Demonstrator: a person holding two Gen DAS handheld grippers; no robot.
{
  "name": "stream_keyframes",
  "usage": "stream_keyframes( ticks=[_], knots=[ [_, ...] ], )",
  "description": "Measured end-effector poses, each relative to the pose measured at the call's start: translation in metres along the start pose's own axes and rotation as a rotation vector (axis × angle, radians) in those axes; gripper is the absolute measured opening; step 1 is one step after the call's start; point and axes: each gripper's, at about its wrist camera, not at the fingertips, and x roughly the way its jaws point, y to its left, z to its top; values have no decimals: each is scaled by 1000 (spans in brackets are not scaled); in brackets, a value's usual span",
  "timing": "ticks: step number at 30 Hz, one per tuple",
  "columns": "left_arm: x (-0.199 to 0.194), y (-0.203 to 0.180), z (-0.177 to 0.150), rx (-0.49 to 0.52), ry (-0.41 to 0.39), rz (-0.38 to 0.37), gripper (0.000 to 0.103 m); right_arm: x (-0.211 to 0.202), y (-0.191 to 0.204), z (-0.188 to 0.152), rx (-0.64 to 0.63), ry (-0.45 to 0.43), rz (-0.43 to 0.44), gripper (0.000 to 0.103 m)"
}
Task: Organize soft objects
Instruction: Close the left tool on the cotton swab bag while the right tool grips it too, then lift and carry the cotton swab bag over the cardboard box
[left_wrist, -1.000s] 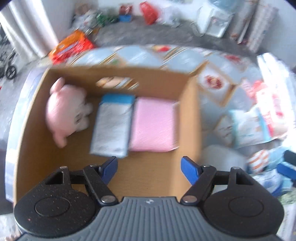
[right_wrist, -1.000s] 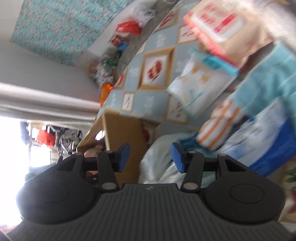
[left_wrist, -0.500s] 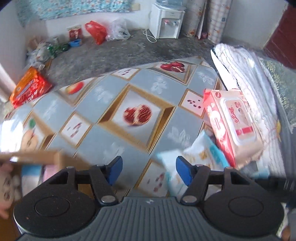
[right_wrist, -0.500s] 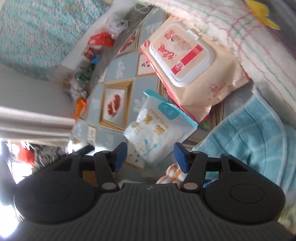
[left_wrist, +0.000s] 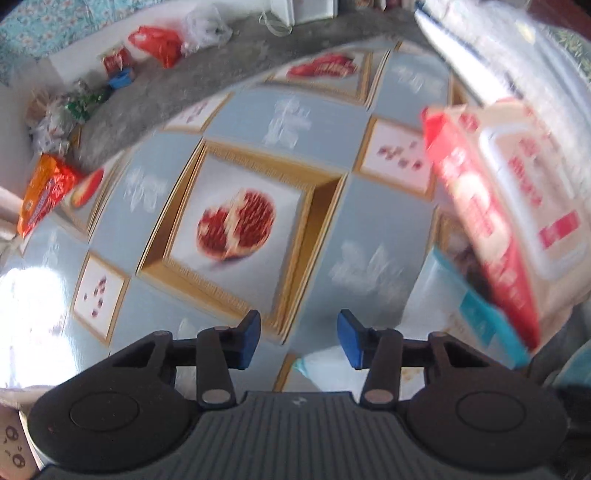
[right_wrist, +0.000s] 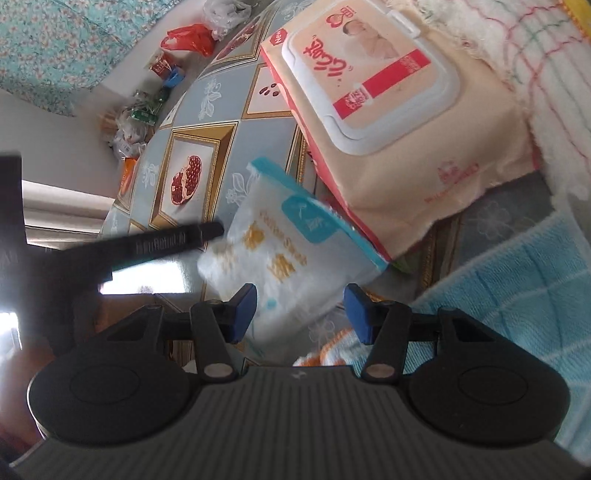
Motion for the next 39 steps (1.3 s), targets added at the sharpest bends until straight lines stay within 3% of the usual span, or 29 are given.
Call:
stream_keyframes(
  ticks=[3, 7, 13, 15, 17, 24, 29, 32, 34, 35, 39],
  knots=[
    [6, 10, -12, -3, 51, 4, 49, 3, 1, 7, 19, -24, 40, 52],
    [-2, 25, -25, -15, 40, -24, 47, 1, -5, 13, 81, -48, 86, 52],
    [-41, 40, -36, -17, -95, -190, 62, -12, -17, 10, 175, -69, 88, 53],
    [-46, 33, -36, 21, -112, -238, 71, -6, -20, 9, 201, -55, 84, 53],
    [-43, 21, -34, 85, -92, -270, 71, 2, -21, 10, 217, -37, 65, 54],
    [-15, -18, -32, 218, -24, -267, 70, 22, -14, 18, 225, -24, 59, 71],
    [-8, -23, -34, 213, -16, -262, 69, 23, -9, 22, 185, -14, 61, 72],
    [-5, -20, -36, 161, -21, -274, 65, 26, -7, 20, 175, -40, 79, 65],
    [-5, -17, -37, 126, -27, -282, 59, 28, -9, 19, 172, -46, 80, 50],
    [-5, -16, -38, 114, -31, -285, 57, 30, -12, 18, 183, -37, 94, 38],
    [-9, -12, -40, 87, -41, -293, 49, 26, -16, 14, 192, -60, 135, 24]
  ],
)
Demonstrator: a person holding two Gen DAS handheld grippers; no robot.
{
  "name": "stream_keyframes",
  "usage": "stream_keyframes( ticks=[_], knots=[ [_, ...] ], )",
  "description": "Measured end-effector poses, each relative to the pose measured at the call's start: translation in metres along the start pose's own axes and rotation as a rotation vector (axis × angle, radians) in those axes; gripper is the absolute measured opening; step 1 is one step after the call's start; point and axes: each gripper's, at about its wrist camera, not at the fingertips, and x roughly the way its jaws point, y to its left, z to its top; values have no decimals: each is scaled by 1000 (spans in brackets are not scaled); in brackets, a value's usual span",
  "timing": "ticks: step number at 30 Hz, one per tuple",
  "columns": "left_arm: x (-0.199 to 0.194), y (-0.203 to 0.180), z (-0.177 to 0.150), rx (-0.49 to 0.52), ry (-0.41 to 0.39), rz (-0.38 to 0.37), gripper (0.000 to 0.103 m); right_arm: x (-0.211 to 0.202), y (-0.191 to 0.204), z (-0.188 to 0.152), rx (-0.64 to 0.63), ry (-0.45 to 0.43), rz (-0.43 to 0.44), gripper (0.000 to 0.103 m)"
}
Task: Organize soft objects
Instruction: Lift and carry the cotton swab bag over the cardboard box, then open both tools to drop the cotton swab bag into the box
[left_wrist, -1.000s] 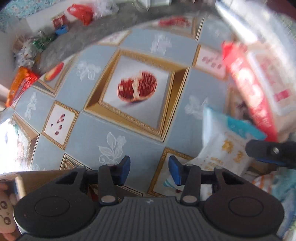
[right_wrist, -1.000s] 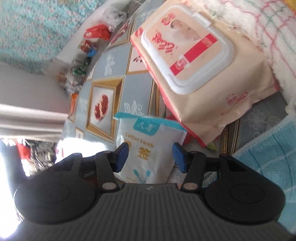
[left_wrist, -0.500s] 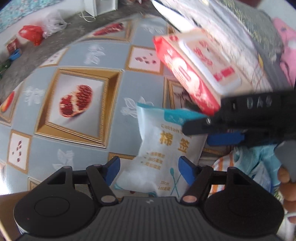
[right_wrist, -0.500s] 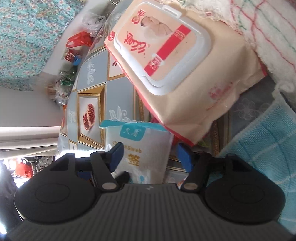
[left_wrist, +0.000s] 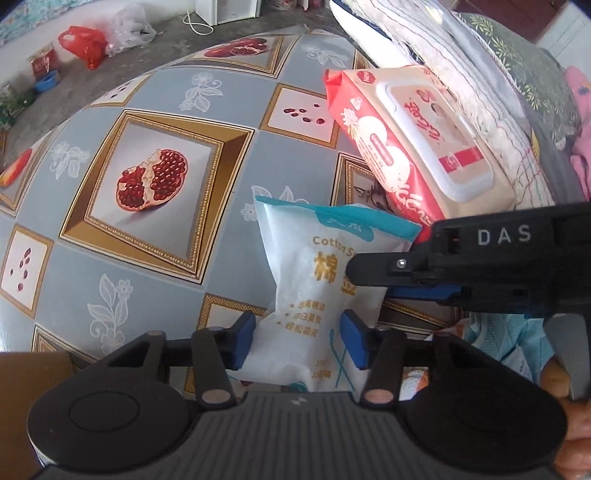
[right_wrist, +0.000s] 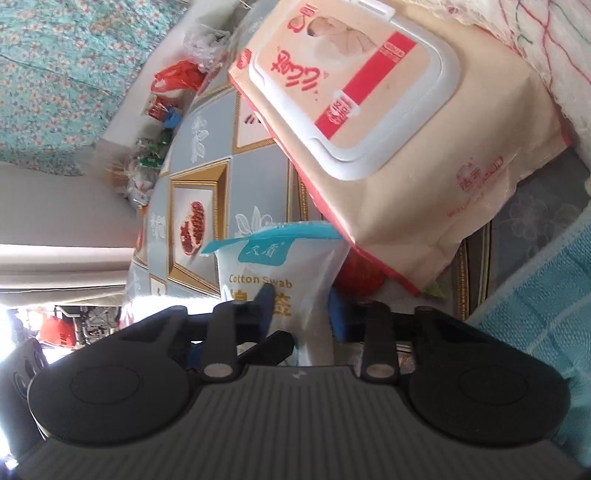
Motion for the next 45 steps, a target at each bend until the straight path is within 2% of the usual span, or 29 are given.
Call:
stream_keyframes(
  ticks=[9, 17, 23, 28, 32, 35, 39, 43, 45],
  knots=[
    [-46, -5, -3, 1, -72, -1, 48, -39, 20, -6, -36, -47, 80, 21],
    [-112, 5, -11, -57, -154, 1, 48, -87, 72, -23, -106, -68, 158, 21],
    [-178, 37, -43, -149, -187, 26, 48, -109, 131, -66, -175, -17, 236, 21],
    [-230, 71, -88, -239, -199, 75, 48, -108, 181, -113, -225, 74, 301, 21],
    [-255, 101, -129, -319, -181, 110, 47, -95, 210, -156, -269, 161, 309, 21],
    [-254, 121, -158, -382, -150, 119, 47, -76, 221, -183, -301, 224, 265, 21],
    [-230, 142, -191, -465, -98, 89, 46, -53, 219, -211, -361, 274, 167, 21],
    [-193, 158, -212, -522, -36, 35, 42, -40, 215, -226, -421, 280, 61, 22],
    [-171, 162, -220, -520, 2, 25, 43, -41, 212, -226, -421, 270, 49, 24]
  ],
)
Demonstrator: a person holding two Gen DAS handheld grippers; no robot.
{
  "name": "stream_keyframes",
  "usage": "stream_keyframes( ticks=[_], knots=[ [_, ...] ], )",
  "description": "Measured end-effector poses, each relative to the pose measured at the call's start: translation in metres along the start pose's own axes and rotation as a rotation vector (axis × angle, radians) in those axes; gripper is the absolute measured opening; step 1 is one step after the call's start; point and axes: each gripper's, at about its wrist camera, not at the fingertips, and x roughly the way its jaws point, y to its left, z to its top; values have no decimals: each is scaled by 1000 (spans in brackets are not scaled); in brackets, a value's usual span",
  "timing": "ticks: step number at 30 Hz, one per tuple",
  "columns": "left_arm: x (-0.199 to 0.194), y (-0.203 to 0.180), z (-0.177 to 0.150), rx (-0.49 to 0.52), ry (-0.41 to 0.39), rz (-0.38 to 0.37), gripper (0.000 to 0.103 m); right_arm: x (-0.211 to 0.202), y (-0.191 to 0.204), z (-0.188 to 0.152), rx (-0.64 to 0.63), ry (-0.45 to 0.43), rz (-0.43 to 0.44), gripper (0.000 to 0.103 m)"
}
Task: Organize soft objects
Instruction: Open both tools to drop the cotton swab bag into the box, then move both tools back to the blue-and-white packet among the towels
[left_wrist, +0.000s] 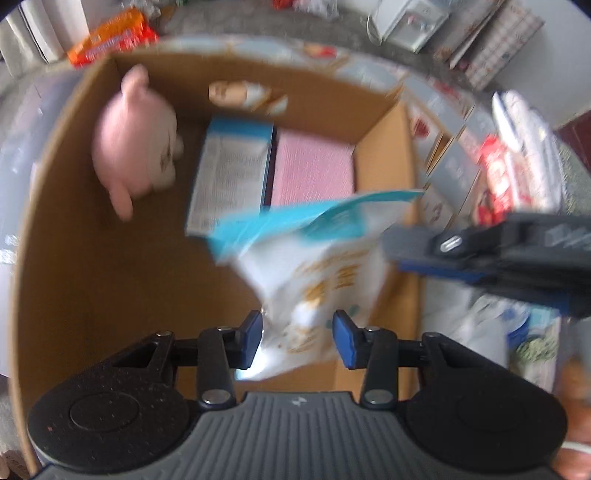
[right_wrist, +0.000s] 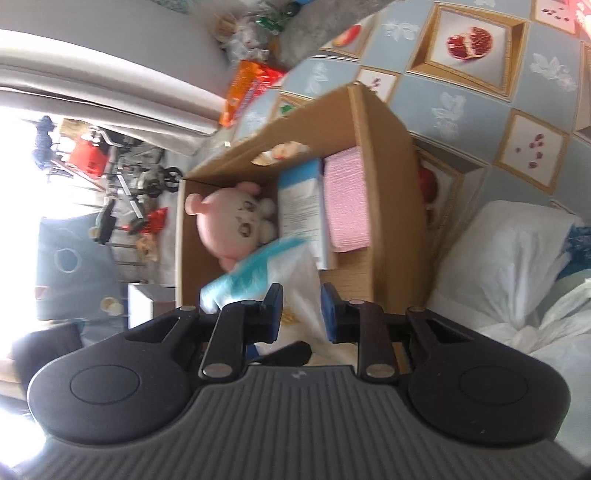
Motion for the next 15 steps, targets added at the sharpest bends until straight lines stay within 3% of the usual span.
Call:
stream_keyframes(
  ticks=[5, 8, 12, 15],
  knots=[
    [50, 11, -4, 11, 85, 40, 42, -7, -14, 6, 24, -52, -15, 25],
    [56, 11, -3, 25, 91, 51, 42, -12, -23, 11, 46, -72, -26, 26],
    [45, 15, 1, -10, 69, 27, 73, -16, -33, 12, 68, -88, -42, 26],
    [47, 17, 6, -10, 48, 69, 72, -16, -40, 11, 86, -95, -48, 26]
  ],
)
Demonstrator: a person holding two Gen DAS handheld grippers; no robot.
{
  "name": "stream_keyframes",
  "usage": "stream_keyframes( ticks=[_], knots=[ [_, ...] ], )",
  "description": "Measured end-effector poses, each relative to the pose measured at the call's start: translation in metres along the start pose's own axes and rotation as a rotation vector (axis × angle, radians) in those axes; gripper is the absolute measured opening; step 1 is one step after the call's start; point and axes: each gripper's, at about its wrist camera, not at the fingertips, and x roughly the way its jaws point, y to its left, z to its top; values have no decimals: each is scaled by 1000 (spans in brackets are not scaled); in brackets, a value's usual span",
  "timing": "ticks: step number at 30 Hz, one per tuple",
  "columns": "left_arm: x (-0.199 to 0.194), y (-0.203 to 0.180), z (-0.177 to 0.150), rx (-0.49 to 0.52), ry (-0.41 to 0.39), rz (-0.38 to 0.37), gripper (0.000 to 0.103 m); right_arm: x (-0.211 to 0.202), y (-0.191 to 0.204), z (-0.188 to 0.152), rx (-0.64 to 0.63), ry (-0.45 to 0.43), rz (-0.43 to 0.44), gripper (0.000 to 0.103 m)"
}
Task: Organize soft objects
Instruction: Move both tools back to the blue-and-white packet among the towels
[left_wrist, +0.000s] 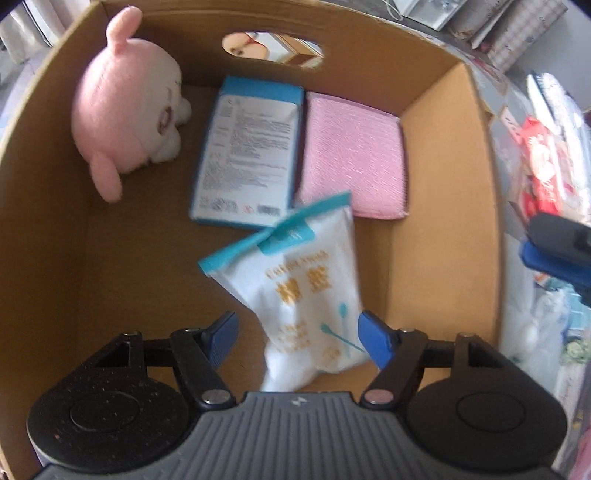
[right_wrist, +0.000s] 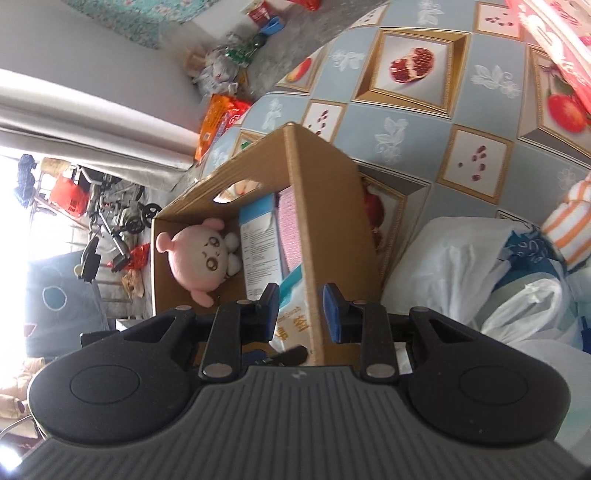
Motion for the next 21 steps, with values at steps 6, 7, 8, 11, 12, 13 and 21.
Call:
stream_keyframes(
  ticks=[6, 7, 8, 11, 12, 13, 21],
  knots=[
    [20, 3, 7, -10, 1, -22, 48, 1, -7, -5, 21, -2, -2, 27],
    [20, 0, 6, 7, -13, -37, 47, 1, -8, -6, 23, -1, -3, 27],
    [20, -3, 5, 30, -24, -51, 46, 1, -9, -6, 25, -1, -4, 27],
    [22, -13, 2, 56, -19, -58, 47, 0, -12, -7, 31, -3, -5, 27],
    [25, -13, 1, 46, -5, -58, 47, 0, -13, -8, 34, -6, -5, 27],
    [27, -12, 1, 29, 5, -63, 47, -1, -14, -8, 37, -8, -4, 27],
    [22, -11, -8, -4, -27, -83, 70, -10, -27, -13, 47, -19, 2, 30]
  ],
)
